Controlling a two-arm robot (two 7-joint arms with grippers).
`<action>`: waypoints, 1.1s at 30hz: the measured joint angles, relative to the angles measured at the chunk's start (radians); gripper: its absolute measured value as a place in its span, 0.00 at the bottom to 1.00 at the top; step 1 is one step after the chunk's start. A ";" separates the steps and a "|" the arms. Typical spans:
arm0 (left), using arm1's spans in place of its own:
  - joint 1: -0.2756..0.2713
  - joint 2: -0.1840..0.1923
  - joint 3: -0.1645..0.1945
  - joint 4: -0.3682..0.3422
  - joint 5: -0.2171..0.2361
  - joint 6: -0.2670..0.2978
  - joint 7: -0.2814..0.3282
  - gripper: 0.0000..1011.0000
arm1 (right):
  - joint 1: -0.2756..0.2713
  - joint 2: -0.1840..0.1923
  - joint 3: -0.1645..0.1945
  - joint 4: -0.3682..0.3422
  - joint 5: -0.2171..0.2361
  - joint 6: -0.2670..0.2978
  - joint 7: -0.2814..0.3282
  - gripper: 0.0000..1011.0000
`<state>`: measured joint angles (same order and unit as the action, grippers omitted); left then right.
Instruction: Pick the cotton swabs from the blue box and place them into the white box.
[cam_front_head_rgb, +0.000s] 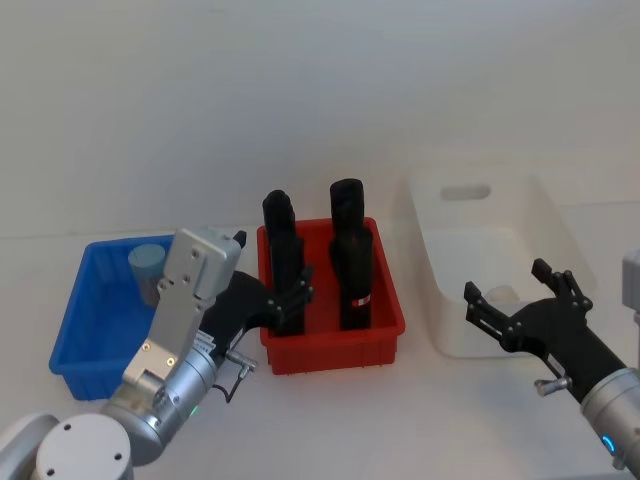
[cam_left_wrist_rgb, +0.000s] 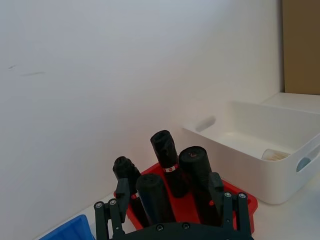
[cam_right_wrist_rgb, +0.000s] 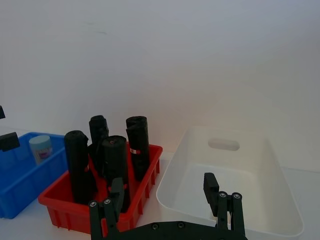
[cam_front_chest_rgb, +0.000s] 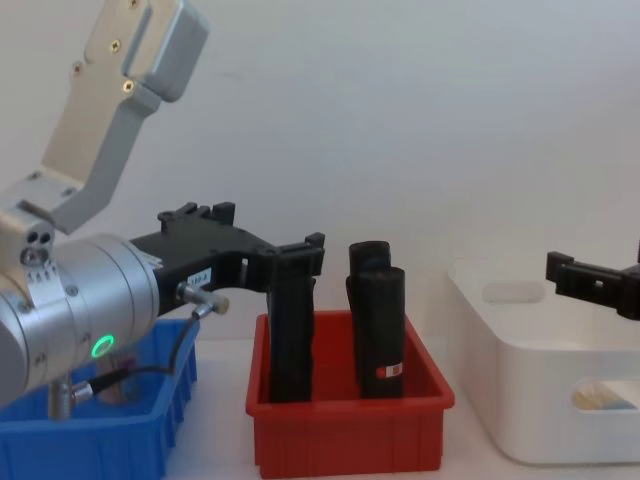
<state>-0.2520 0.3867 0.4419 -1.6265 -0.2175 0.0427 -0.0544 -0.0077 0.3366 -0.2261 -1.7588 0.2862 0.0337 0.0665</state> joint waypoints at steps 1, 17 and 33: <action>0.003 -0.001 0.002 0.000 0.003 -0.004 0.007 0.99 | -0.002 0.000 0.000 -0.002 0.001 0.000 0.000 0.99; 0.015 -0.005 0.012 0.001 0.017 -0.029 0.044 0.99 | -0.007 0.001 0.000 -0.008 0.002 0.001 0.000 0.99; 0.015 -0.005 0.012 0.000 0.017 -0.029 0.044 0.99 | -0.007 0.001 0.000 -0.008 0.001 0.000 0.000 0.99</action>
<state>-0.2372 0.3821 0.4542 -1.6262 -0.2004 0.0138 -0.0108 -0.0146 0.3374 -0.2258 -1.7668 0.2874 0.0340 0.0668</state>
